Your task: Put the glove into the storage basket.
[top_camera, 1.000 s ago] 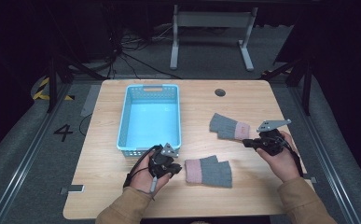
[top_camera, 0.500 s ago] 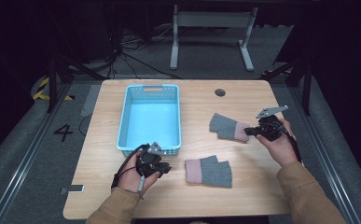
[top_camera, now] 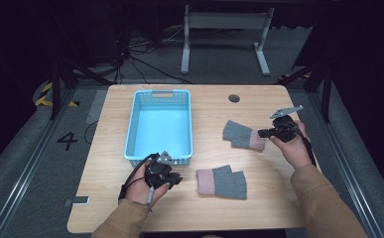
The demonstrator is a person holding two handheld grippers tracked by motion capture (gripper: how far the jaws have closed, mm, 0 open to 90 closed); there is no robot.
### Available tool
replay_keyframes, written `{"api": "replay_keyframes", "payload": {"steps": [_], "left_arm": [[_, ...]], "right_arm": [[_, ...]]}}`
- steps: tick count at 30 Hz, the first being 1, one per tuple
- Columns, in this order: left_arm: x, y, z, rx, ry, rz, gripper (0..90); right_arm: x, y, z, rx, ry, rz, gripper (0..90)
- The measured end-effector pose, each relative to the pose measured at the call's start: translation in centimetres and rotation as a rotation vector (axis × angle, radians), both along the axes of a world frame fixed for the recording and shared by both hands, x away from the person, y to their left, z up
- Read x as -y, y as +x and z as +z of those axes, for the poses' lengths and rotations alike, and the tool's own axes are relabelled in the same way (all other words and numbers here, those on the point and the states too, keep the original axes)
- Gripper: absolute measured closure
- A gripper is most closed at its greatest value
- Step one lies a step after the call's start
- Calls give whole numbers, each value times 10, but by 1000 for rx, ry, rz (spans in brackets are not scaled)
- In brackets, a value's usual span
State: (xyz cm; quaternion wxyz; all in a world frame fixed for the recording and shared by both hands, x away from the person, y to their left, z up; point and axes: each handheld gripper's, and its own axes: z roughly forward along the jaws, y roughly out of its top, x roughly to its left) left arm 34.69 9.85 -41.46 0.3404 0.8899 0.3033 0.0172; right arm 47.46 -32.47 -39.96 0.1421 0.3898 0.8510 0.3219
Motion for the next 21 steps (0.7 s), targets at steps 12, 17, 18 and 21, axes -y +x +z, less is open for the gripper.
{"api": "replay_keyframes", "payload": {"steps": [12,17,18,21], "left_arm": [[0,-1,0,4,3,-1,805],[-1,-2,0,3,4,1,809],[-1,-2,0,-1,4,0,810],[-1,-3,0,2,3,1,810]], "right_arm": [[-5,11,-19,-46,-42,-11,900],[-5,12,-30,-73,-52,-16,900],[-5,11,-30,-76,-46,-19,900],[-8,7,-29,-92,-51,-6,900]]}}
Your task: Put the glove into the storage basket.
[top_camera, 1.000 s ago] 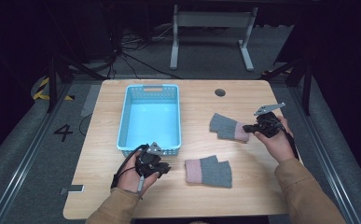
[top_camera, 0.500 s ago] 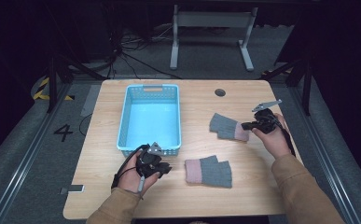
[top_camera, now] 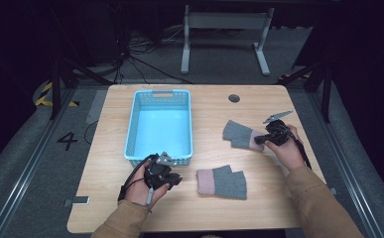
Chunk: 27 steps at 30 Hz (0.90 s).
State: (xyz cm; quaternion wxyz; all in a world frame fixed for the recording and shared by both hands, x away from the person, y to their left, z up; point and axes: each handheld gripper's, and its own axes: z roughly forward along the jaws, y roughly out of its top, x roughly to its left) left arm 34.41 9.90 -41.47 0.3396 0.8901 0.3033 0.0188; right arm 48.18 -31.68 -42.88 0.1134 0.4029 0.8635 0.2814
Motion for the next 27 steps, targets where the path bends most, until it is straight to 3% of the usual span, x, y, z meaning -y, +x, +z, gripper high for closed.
{"api": "replay_keyframes", "payload": {"steps": [2,11,19,21,23,27], "left_arm": [[0,0,0,0,1,-1,810],[3,0,0,-1,6,-10,811],[2,-1,0,3,2,-7,813],[2,-1,0,4,1,-8,813],[1,-1,1,5,0,-9,812],[1,0,1,3,0,-5,814]], "right_arm": [[-5,-5,0,-2,-16,16,900],[-26,-20,-1,-24,-2,78,900],[-46,-22,-2,-22,13,132,900],[-47,-22,-1,-13,15,129,900],[-37,-22,6,18,40,92,900],[-13,-18,6,29,15,-3,900]]}}
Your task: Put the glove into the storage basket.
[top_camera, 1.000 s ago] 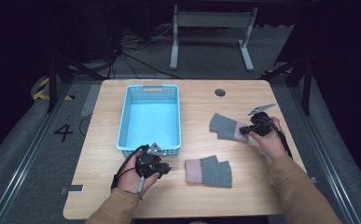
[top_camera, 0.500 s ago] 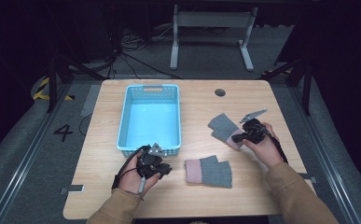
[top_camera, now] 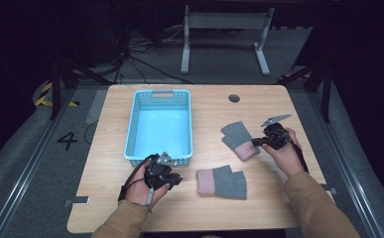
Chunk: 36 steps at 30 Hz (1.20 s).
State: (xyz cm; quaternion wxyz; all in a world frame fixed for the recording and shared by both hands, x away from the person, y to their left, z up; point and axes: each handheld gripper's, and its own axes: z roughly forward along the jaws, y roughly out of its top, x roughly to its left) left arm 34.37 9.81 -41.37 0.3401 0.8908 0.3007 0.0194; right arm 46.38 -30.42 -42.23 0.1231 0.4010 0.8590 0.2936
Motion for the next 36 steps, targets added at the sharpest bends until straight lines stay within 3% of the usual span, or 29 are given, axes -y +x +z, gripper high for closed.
{"api": "replay_keyframes", "payload": {"steps": [2,6,10,16,23,36], "left_arm": [[1,0,0,3,2,-1,814],[2,0,0,-1,4,-1,814],[2,0,-1,-2,5,-2,814],[1,0,0,-1,4,-3,815],[2,0,0,0,0,-4,814],[1,0,0,-1,-4,-6,816]], "right_arm": [[10,1,-4,-13,-26,-36,900],[19,0,-10,-29,-31,-69,900],[19,-2,-14,-44,-31,-60,900],[7,-9,-14,-63,-25,-18,900],[-22,-17,-11,-66,-18,67,900],[-51,-14,-16,-80,5,121,900]]}}
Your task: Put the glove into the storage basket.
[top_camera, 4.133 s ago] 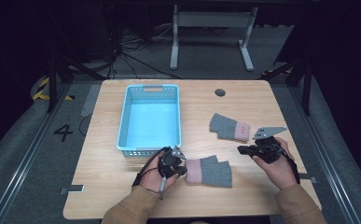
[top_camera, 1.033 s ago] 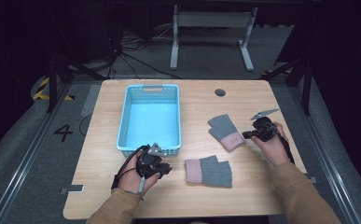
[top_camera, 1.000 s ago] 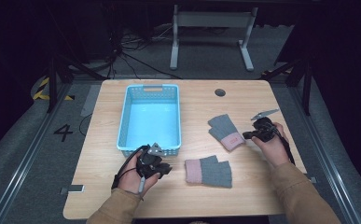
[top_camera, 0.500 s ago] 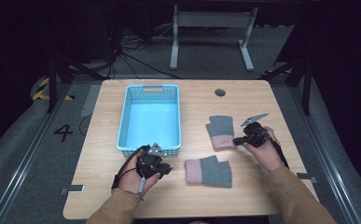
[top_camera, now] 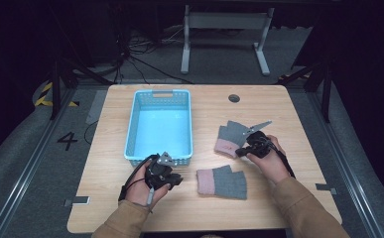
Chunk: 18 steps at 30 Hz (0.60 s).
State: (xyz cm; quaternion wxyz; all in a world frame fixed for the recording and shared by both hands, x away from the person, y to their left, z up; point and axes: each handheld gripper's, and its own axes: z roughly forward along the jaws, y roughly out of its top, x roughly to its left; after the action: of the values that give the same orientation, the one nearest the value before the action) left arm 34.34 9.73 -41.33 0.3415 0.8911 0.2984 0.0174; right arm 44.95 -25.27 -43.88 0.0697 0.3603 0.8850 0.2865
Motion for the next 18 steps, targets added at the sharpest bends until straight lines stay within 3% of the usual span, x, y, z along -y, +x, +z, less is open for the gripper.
{"api": "replay_keyframes", "payload": {"steps": [11,15,18], "left_arm": [[0,0,0,-4,-1,-4,813],[-1,-1,0,-2,-3,5,814],[-8,-4,0,-5,-1,17,814]], "right_arm": [[-9,2,3,15,38,10,900],[-4,18,23,58,37,-12,900],[3,37,29,71,12,-40,900]]}}
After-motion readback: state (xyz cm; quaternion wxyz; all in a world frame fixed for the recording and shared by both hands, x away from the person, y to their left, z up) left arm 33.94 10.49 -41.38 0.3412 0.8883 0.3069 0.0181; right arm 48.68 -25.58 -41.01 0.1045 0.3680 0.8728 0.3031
